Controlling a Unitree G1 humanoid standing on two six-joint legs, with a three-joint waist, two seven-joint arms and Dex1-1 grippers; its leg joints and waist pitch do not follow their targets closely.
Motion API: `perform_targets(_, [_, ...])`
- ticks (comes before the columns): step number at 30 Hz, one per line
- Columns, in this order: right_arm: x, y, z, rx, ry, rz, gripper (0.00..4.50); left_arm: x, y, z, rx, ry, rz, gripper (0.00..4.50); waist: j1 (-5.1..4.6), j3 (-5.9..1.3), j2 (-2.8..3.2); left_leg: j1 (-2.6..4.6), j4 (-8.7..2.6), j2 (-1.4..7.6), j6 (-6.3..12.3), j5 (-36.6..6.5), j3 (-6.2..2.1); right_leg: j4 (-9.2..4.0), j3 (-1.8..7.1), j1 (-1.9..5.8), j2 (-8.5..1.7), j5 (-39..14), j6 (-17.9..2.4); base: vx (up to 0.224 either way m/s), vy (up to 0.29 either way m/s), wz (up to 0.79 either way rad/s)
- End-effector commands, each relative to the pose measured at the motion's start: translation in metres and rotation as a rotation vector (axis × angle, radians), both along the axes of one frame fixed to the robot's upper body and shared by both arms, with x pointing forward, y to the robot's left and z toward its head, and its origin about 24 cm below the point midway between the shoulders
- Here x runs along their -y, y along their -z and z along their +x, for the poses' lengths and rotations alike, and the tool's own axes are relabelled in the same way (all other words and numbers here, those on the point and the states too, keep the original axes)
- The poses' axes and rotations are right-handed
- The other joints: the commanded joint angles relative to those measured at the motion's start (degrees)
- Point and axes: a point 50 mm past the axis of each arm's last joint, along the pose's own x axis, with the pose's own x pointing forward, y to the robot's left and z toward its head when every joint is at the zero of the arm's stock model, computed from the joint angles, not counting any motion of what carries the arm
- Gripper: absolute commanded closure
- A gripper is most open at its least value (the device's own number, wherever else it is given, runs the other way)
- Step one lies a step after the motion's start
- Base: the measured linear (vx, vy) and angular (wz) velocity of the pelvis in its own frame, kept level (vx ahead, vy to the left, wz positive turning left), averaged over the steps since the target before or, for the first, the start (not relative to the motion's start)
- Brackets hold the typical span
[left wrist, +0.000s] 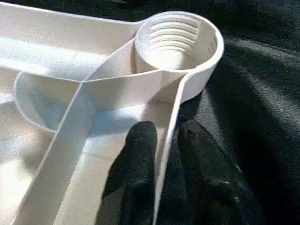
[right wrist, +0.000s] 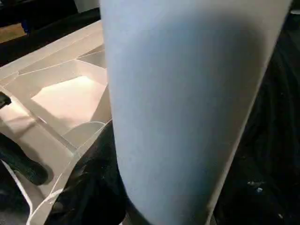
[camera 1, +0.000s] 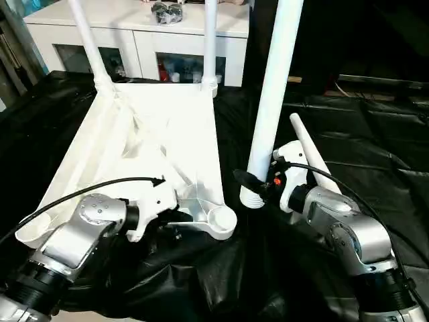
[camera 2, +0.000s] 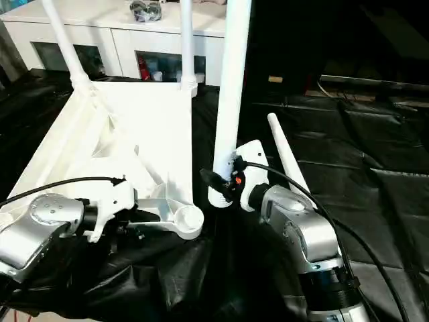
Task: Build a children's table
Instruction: Insert table leg to table base
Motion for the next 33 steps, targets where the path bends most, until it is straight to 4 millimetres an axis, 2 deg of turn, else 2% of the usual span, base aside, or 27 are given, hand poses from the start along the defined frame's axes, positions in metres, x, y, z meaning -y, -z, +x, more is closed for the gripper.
perform_targets(1, [0.001,-0.008,0.002,0.041,-0.010,-0.010,2.57,-0.005,0.003,-0.001,-0.027,-0.020,0.012,3.79,0.00,-3.82,0.60,1.79,-4.30,2.73,-3.05,-17.2,-1.65,-4.47,2.64,1.71,-4.21,-17.6,-9.6,0.000,0.000,0.00])
perform_targets(6, [0.002,-0.009,0.001,0.040,-0.018,-0.012,2.57,-0.008,0.009,-0.004,-0.060,-0.016,0.051,4.18,-0.22,-3.90,0.52,1.45,-4.34,2.68,-2.80,-16.2,-1.72,-4.34,2.61,2.01,-4.26,-16.7,-9.6,0.000,0.000,0.00])
perform_targets(12, [0.003,-0.011,0.002,0.041,-0.038,-0.011,2.57,-0.009,0.019,-0.008,-0.077,0.001,0.114,4.47,-0.90,-3.76,0.44,1.49,-4.28,2.64,-2.42,-16.9,-1.72,-4.56,2.62,2.00,-4.25,-17.7,-9.9,0.000,0.000,0.00])
perform_targets(16, [0.005,-0.016,0.005,0.042,-0.043,0.003,2.57,0.007,0.014,0.004,-0.075,-0.095,0.034,4.47,-1.04,-3.59,0.36,1.91,-4.12,2.64,-2.52,-18.4,-1.63,-4.90,2.63,1.66,-4.23,-20.5,-9.9,0.000,0.000,0.00])
perform_targets(17, [0.005,-0.017,0.006,0.042,-0.043,0.006,2.57,0.010,0.013,0.006,-0.071,-0.109,0.014,4.49,-1.19,-3.56,0.33,1.81,-4.12,2.59,-2.56,-18.5,-1.60,-4.87,2.63,1.77,-4.22,-21.0,-9.9,0.000,0.000,0.00])
perform_targets(18, [0.005,-0.017,0.006,0.042,-0.044,0.008,2.57,0.011,0.012,0.007,-0.069,-0.115,0.004,4.50,-0.99,-3.61,0.34,1.96,-4.00,2.57,-2.57,-18.7,-1.62,-5.12,2.59,1.64,-4.25,-22.2,-9.5,0.000,0.000,0.00])
perform_targets(19, [0.004,-0.018,0.007,0.034,-0.052,0.022,2.57,0.026,0.004,0.016,-0.043,-0.153,-0.076,4.50,-1.09,-3.59,0.26,1.74,-4.03,2.59,-2.48,-18.5,-1.69,-5.11,2.60,1.84,-4.32,-22.3,-9.4,0.000,0.000,0.00])
perform_targets(21, [0.004,-0.019,0.008,0.032,-0.055,0.027,2.57,0.033,0.001,0.019,-0.032,-0.166,-0.106,4.50,-0.93,-3.72,0.16,1.65,-3.99,2.62,-2.33,-18.2,-1.80,-5.14,2.52,1.92,-4.32,-21.9,-9.2,0.000,0.000,0.00])
perform_targets(22, [0.004,-0.019,0.009,0.032,-0.056,0.024,2.57,0.038,-0.001,0.021,-0.019,-0.161,-0.117,4.50,-1.07,-3.78,0.12,1.27,-4.05,2.53,-2.05,-17.2,-1.83,-5.00,2.46,2.19,-4.23,-20.8,-9.1,0.000,0.000,0.00])
perform_targets(24, [0.003,-0.018,0.010,0.033,-0.057,0.018,2.57,0.042,0.000,0.023,0.003,-0.144,-0.107,4.50,-0.95,-3.84,0.08,1.55,-3.76,2.38,-1.56,-16.8,-1.63,-5.30,2.55,1.90,-4.19,-20.9,-9.0,0.000,0.000,0.00])
perform_targets(26, [0.003,-0.019,0.011,0.036,-0.058,0.014,2.57,0.047,0.001,0.022,0.039,-0.106,-0.087,4.50,-0.91,-3.86,0.14,1.30,-3.85,2.46,-1.36,-16.1,-1.72,-5.27,2.50,2.11,-4.22,-20.6,-8.8,0.000,0.000,0.00])
perform_targets(28, [0.004,-0.020,0.011,0.037,-0.058,0.014,2.57,0.049,0.002,0.021,0.028,-0.093,-0.087,4.50,-0.83,-3.92,0.28,1.49,-3.81,2.52,-1.31,-16.1,-1.67,-5.23,2.49,1.96,-4.13,-19.8,-9.0,0.000,0.000,0.00])
perform_targets(30, [0.004,-0.021,0.011,0.038,-0.058,0.015,2.57,0.049,0.001,0.020,0.024,-0.081,-0.085,4.04,-0.71,-3.92,0.36,1.50,-3.87,2.55,-1.31,-16.1,-1.69,-5.13,2.46,1.95,-4.13,-19.3,-9.3,0.000,0.000,0.00])
perform_targets(33, [0.004,-0.022,0.012,0.038,-0.058,0.015,2.57,0.046,0.003,0.021,0.026,-0.101,-0.057,3.83,-0.56,-3.97,0.54,1.61,-3.91,2.62,-1.47,-16.4,-1.72,-5.01,2.42,1.89,-4.09,-18.7,-9.6,0.000,0.000,0.00])
